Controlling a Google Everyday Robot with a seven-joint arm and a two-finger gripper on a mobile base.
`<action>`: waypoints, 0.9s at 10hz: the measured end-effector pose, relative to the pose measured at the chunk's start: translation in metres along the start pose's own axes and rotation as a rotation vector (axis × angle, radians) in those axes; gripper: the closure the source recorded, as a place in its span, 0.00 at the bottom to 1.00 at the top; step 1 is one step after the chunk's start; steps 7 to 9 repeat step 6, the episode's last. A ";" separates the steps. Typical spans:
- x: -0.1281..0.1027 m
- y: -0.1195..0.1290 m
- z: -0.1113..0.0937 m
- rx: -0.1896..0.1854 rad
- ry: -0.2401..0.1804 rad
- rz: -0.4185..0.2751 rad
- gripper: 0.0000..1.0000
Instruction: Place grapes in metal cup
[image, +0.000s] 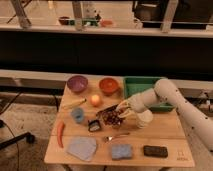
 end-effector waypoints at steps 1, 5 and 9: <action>0.002 0.000 0.001 -0.001 0.000 0.005 0.80; 0.009 -0.004 0.005 -0.008 -0.001 0.016 0.80; 0.011 -0.003 0.005 -0.011 -0.002 0.023 0.80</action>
